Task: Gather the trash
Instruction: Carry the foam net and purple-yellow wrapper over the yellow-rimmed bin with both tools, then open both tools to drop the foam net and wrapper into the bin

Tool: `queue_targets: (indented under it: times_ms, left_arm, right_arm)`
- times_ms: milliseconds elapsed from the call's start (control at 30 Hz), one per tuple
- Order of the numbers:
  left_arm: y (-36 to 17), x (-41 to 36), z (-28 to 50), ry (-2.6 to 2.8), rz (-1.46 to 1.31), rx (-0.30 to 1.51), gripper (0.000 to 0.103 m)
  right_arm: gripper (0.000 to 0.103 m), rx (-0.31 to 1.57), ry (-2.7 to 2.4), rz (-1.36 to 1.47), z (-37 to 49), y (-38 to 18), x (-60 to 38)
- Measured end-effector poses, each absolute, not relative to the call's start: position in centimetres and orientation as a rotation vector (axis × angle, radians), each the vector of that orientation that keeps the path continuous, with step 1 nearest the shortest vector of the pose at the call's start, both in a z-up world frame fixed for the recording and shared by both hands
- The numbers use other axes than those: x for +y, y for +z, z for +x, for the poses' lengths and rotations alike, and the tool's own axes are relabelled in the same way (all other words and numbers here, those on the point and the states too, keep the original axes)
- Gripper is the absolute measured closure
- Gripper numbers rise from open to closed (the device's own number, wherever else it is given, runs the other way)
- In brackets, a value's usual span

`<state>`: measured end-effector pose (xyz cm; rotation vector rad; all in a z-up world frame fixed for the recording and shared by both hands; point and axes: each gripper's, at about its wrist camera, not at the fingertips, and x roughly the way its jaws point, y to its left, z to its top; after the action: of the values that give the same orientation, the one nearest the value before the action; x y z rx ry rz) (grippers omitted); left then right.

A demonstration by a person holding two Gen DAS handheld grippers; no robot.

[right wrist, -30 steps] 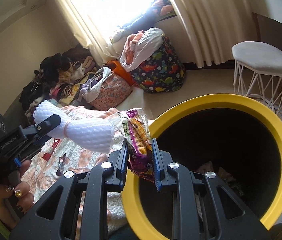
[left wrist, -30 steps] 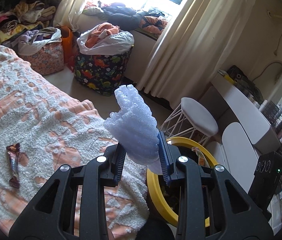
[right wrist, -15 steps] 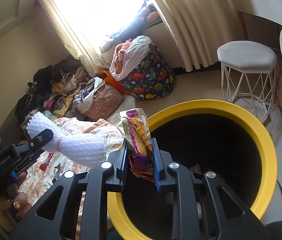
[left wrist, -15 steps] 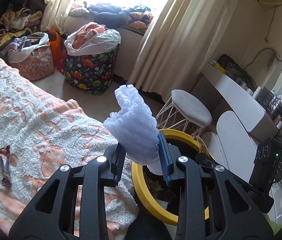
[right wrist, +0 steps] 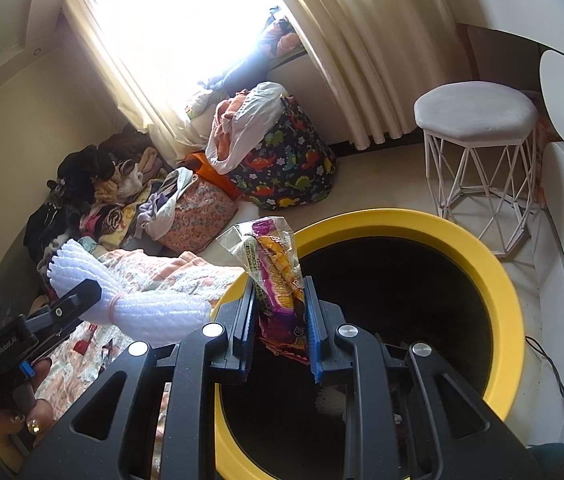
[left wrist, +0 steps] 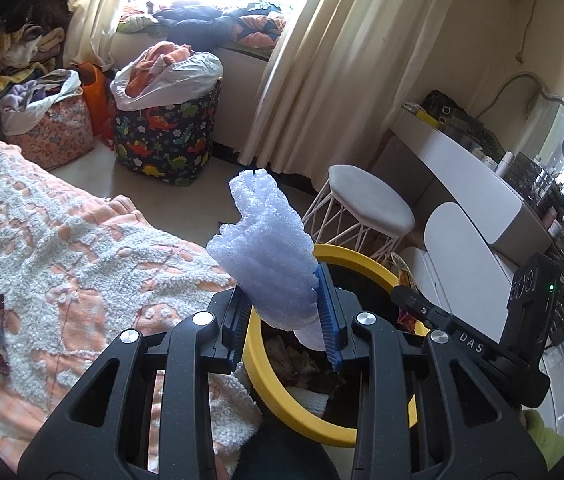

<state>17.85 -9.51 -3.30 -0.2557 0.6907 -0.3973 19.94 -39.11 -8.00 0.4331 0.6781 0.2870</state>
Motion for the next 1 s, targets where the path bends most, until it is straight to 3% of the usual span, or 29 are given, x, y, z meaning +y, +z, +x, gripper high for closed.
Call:
queue_targets:
  times_ms: [1000]
  left_arm:
    - [-6.4, -17.3, 17.4, -0.537, -0.095, 0.811, 0.077]
  right_arm:
    - [0.082, 0.695, 0.108, 0.477, 19.9, -10.5, -45.0]
